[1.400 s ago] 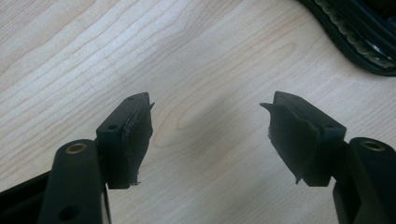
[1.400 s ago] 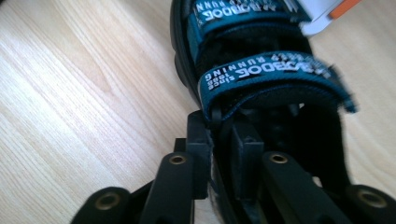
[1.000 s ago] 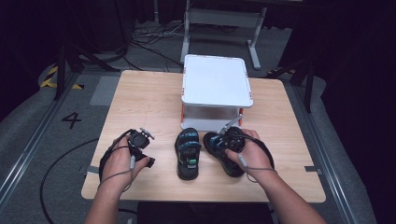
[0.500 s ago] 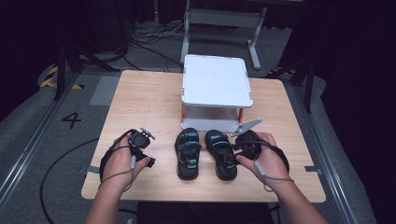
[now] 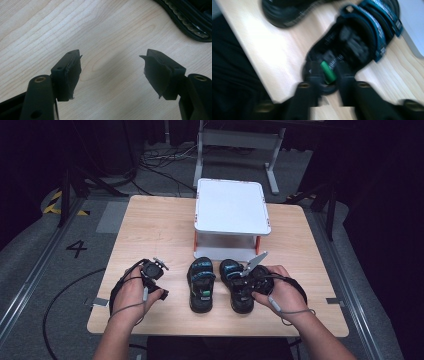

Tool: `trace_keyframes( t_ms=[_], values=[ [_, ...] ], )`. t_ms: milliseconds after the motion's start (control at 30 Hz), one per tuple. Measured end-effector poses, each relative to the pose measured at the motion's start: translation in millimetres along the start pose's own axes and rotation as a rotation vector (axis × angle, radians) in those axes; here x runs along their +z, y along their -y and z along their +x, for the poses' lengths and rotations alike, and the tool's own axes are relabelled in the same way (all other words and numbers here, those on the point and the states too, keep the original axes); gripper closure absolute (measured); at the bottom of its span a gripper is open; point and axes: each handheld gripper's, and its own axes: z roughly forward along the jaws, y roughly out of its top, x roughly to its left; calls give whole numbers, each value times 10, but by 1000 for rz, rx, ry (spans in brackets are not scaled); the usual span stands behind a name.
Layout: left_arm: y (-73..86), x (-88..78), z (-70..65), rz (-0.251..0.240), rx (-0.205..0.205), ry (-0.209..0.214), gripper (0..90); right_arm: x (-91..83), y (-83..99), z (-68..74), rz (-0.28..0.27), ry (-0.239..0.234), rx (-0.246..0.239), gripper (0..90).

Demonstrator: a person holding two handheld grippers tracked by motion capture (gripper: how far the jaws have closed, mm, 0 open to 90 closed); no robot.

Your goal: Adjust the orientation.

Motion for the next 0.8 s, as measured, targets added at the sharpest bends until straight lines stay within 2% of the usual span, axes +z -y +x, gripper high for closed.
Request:
trace_keyframes(
  t_ms=[167, 233, 400, 433, 500, 600, 667, 733, 800],
  values=[
    [-17, -4, -17, -2, 9, 3, 301, 24, -99, 115, -13, -18, -57, 870],
    [-21, -2, -24, -2, 7, 3, 301, 44, -119, 171, 1, -15, -77, 870],
    [-38, 25, -28, 4, 10, 7, 302, 5, -52, 199, 8, -14, -82, 867],
    [-42, 32, -30, 6, 10, 7, 302, -6, -35, 176, 6, -17, -71, 850],
    [-48, 42, -31, 5, 14, 13, 302, -33, -19, 133, -22, -7, -48, 737],
    [-45, 36, -29, 3, 11, 13, 302, -161, 3, 31, -88, 43, -16, 603],
    [-44, 33, -23, 3, 11, 11, 302, -223, 17, -46, -93, 75, 5, 546],
    [-42, 33, -19, 5, 6, 10, 302, -267, 31, -145, -90, 108, 30, 533],
    [-39, 37, -21, 6, 5, 9, 303, -255, 45, -255, -58, 150, 53, 522]
  ],
)
